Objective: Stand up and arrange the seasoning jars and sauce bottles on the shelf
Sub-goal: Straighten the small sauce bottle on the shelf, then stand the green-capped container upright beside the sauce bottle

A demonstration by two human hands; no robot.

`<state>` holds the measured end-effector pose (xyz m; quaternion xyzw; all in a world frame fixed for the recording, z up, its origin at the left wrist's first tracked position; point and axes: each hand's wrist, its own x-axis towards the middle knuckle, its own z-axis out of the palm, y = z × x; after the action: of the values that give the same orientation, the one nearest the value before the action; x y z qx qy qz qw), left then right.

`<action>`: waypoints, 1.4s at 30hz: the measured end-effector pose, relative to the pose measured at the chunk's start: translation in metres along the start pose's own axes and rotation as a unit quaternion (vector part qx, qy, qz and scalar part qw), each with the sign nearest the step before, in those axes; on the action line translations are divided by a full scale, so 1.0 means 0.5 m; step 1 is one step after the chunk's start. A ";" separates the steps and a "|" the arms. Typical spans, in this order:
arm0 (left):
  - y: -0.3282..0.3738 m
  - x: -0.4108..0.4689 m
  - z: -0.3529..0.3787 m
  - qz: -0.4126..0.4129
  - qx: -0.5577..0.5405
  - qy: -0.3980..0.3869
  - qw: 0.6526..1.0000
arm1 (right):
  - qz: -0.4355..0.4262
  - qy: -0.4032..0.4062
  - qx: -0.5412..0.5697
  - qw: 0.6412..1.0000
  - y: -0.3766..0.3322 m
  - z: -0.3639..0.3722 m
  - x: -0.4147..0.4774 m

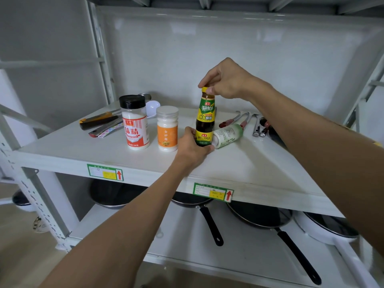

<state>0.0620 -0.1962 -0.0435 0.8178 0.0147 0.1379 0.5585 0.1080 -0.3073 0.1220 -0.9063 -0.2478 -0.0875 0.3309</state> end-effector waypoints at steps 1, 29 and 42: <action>0.001 -0.001 0.001 0.003 0.003 0.002 1.000 | 0.006 -0.006 0.026 1.000 0.002 -0.003 -0.006; 0.140 0.049 0.157 0.155 0.582 -0.047 0.797 | 0.353 0.000 0.085 0.932 0.266 0.049 -0.037; 0.143 0.031 0.146 0.181 0.500 -0.007 0.847 | 0.313 0.064 0.038 0.947 0.233 0.000 -0.036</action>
<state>0.0853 -0.2865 0.0009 0.9754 -0.0709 0.2049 0.0392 0.1515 -0.3911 0.0514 -0.9174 0.0673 -0.0275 0.3914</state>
